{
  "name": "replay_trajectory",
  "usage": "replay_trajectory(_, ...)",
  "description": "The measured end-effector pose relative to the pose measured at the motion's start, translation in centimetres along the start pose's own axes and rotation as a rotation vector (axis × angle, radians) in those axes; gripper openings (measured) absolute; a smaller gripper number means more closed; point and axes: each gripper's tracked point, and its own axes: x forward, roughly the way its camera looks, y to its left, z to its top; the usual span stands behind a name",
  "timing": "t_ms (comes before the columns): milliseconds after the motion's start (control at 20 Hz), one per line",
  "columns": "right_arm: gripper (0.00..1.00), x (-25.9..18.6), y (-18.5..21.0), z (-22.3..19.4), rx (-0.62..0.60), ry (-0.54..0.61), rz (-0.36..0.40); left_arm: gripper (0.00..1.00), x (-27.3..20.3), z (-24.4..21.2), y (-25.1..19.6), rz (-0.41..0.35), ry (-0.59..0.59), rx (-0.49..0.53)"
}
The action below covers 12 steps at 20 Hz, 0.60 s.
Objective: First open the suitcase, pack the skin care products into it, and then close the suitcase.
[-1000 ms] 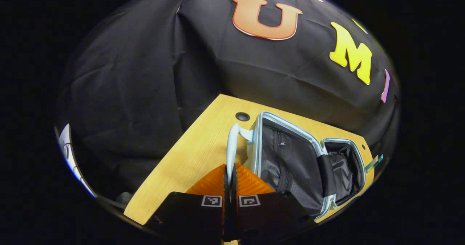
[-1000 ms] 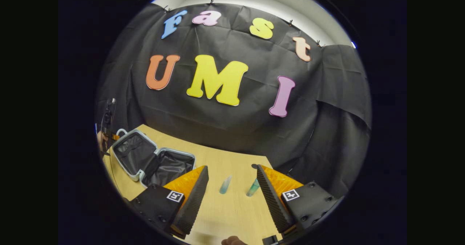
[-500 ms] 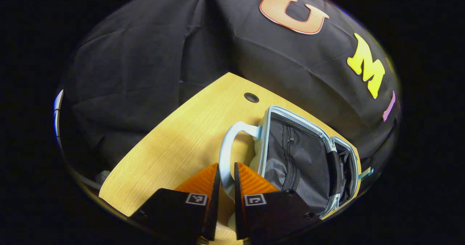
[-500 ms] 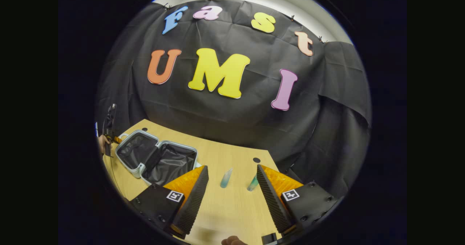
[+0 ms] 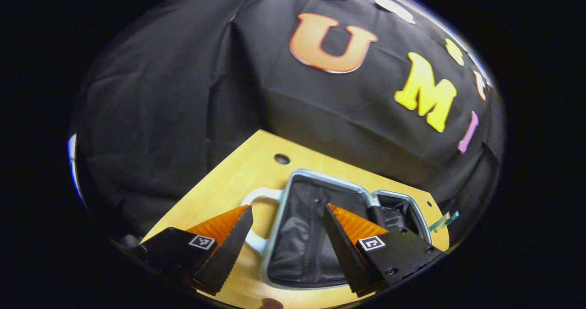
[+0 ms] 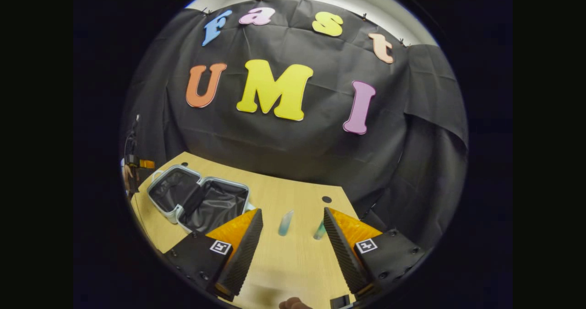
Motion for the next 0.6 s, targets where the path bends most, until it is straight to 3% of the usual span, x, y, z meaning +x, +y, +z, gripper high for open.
replay_trajectory(150, 0.79, 0.4, -1.3, -1.0, 0.026, 0.013, 0.009, 0.98, -1.3, 0.8, -5.9, -0.05, -0.01, 0.109)
replay_trajectory(300, 0.8, 0.8, -3.3, -1.7, 0.04, 0.021, 0.005, 0.98, -2.7, 0.5, -13.8, -0.146, -0.011, 0.143)
replay_trajectory(600, 0.8, 2.3, -9.2, -3.5, 0.064, 0.044, -0.023, 0.98, -2.1, -5.4, -29.2, -0.306, 0.045, 0.264)
